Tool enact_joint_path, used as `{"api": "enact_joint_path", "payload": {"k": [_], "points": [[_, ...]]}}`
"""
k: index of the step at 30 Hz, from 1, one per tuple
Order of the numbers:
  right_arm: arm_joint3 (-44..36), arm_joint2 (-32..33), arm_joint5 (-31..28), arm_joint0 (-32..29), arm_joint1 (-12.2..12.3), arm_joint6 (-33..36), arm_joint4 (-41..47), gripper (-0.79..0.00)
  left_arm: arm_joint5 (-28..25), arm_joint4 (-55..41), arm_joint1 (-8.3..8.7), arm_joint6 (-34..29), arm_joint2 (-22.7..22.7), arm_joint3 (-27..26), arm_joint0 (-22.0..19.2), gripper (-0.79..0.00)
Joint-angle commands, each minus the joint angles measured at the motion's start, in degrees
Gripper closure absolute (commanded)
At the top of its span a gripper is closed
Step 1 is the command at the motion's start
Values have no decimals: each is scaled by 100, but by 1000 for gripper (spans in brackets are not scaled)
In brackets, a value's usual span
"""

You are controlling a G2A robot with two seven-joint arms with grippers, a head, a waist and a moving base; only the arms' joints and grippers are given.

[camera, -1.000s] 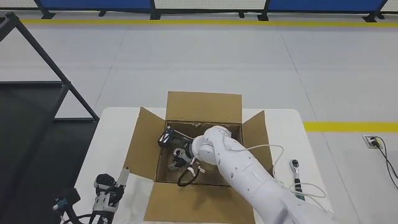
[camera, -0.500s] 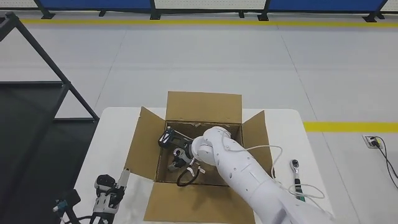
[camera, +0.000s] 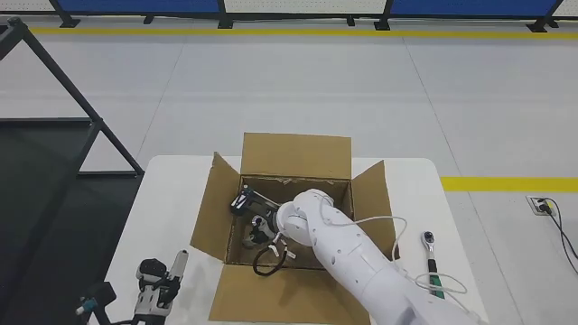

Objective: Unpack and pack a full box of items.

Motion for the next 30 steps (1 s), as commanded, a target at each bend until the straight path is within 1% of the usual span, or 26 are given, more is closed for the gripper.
{"api": "enact_joint_path", "payload": {"k": [1,2,4,9,10,12,20,25,30], "points": [[33,9,-27,9,-21,23,-5,-363,-20,3,-2,12,-30,-16,33,-785],[51,17,-35,15,-33,29,-6,-357,-36,-9,-3,16,-40,-26,51,-785],[86,25,-64,26,-55,39,-18,-317,-60,-29,-6,21,-65,-43,83,-785],[176,49,-83,56,-107,79,-48,-185,-89,-34,-13,15,-102,-90,147,-785],[191,56,-68,63,-117,88,-52,-145,-90,-33,-15,13,-107,-105,162,-785],[215,73,-51,72,-133,81,-59,0,-90,-33,-18,9,-117,-135,189,-785],[264,144,-20,12,-82,-231,-229,0,-119,18,-33,-12,-92,-208,263,-785],[162,215,107,-152,49,-481,-393,0,-167,152,-44,20,-7,-234,305,-785],[-256,318,393,-446,255,-695,-627,0,-229,349,-57,169,73,-181,349,-785]]}}
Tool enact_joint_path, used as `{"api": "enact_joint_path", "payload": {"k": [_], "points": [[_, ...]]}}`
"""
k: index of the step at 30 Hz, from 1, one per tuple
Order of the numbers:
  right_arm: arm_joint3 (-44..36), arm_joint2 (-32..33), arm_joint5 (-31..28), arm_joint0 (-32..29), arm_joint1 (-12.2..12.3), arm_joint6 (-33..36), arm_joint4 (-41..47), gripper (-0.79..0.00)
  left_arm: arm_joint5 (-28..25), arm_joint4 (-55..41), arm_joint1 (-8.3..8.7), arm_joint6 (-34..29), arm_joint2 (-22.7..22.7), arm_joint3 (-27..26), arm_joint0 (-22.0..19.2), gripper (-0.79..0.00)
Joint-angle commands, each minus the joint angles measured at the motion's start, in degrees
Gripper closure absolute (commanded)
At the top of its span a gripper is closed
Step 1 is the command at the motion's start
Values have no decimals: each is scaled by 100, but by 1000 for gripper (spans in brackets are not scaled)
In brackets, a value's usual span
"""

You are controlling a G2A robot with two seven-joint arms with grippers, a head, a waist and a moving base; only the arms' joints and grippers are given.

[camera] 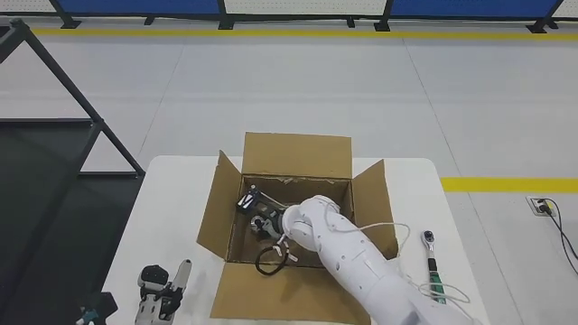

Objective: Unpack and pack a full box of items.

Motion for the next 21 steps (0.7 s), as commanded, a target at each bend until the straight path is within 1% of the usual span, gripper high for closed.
{"api": "enact_joint_path", "payload": {"k": [1,4,7,12,17,21], "points": [[-260,56,196,-147,95,-42,-95,0,-42,42,-4,32,25,18,28,-785],[-804,185,525,-429,284,-87,-294,0,-114,90,-7,81,35,29,90,-785],[-1563,386,903,-789,519,27,-540,0,-192,123,-10,127,26,36,161,-785],[-3184,935,1331,-1569,994,588,-1089,0,-306,161,-13,207,0,56,270,-785],[-4801,1589,1448,-2493,1398,1071,-1700,0,-403,177,-19,296,-25,73,364,-785],[-5684,1974,1519,-3114,1578,1041,-2060,0,-447,178,-26,355,-23,112,402,-785]]}}
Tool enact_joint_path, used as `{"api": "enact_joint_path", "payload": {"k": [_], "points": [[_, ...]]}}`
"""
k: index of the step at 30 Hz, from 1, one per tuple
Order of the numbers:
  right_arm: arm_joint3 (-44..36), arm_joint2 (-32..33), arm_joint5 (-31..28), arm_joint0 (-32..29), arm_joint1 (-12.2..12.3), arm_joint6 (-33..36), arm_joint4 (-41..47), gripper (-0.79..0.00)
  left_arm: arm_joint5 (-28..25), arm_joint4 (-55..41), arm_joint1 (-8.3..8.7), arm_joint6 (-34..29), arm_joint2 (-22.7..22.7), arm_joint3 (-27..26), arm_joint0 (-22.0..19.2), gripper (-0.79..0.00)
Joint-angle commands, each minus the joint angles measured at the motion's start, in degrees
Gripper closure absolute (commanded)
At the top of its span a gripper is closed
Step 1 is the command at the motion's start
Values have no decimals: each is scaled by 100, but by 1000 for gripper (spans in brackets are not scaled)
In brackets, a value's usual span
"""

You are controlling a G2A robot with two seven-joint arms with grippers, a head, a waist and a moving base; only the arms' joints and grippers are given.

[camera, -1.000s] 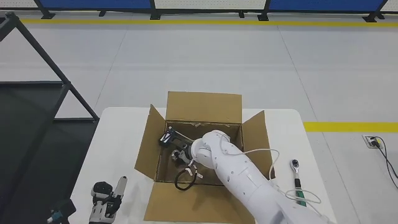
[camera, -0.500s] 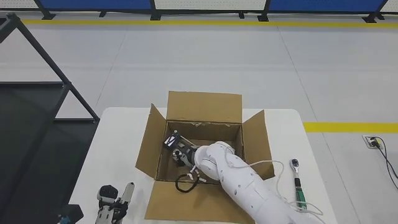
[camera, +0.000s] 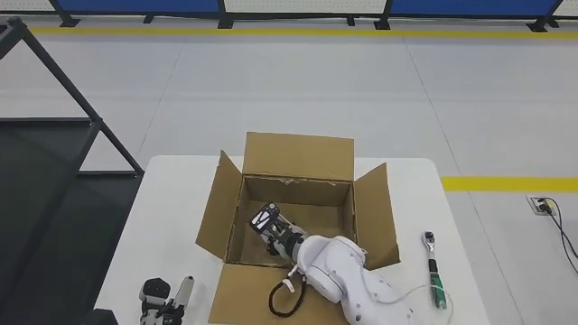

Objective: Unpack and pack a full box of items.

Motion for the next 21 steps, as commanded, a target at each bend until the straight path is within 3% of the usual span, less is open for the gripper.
{"api": "enact_joint_path", "payload": {"k": [1,8,21], "points": [[-413,155,74,-309,64,-111,-157,0,-9,-2,-4,28,6,20,9,-785],[-1409,587,206,-1246,216,-648,-332,0,-77,23,-18,119,31,94,33,-785],[-1475,614,155,-1291,227,-616,-329,0,-481,53,-26,529,-159,207,420,-785]]}}
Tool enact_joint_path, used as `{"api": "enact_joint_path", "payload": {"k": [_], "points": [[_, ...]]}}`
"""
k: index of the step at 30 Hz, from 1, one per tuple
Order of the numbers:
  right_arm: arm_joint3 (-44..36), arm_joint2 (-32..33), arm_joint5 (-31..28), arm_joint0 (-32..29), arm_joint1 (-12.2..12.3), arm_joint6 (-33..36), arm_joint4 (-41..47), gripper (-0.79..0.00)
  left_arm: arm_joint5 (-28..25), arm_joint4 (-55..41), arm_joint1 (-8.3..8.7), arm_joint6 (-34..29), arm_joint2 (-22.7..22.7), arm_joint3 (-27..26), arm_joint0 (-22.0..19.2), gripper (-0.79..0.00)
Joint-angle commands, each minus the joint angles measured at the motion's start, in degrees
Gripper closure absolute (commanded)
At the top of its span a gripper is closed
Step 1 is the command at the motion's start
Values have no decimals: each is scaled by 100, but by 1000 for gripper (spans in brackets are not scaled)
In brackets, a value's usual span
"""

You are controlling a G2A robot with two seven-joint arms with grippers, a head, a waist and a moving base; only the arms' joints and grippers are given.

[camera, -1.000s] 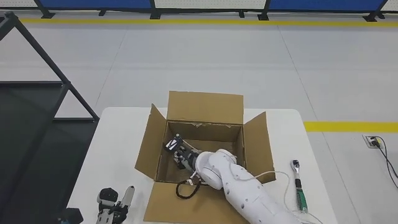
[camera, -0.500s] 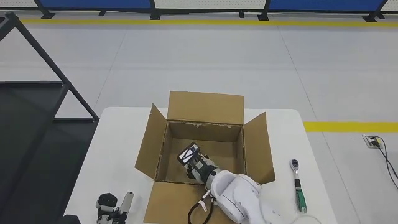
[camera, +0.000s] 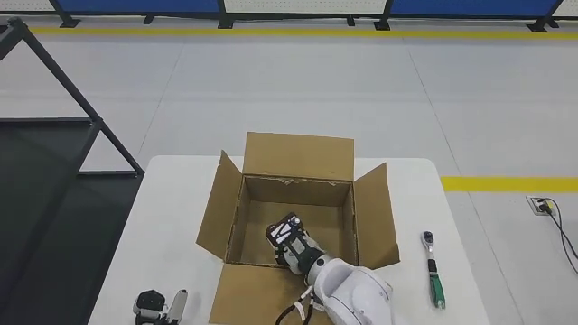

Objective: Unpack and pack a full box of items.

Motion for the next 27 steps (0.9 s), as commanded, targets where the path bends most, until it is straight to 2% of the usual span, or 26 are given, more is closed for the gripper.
{"api": "enact_joint_path", "payload": {"k": [1,5,10,16,21,27], "points": [[-20,-14,-11,-25,-1,-50,9,0,-73,-7,-1,78,-43,43,75,-785],[-441,-38,72,-162,4,-214,-199,0,-188,-30,-6,184,-101,134,186,-785],[-1484,354,-93,-804,118,-593,-275,0,-301,-47,-11,212,-120,250,206,-785],[-2915,953,-155,-2031,289,-1044,-579,0,-412,36,-13,167,-118,266,220,-785],[-3927,1684,179,-3284,398,-1602,-619,0,-587,112,-11,208,-140,150,272,-785],[-4169,2662,330,-4371,457,-2559,198,0,-874,160,-4,278,-247,-125,479,-785]]}}
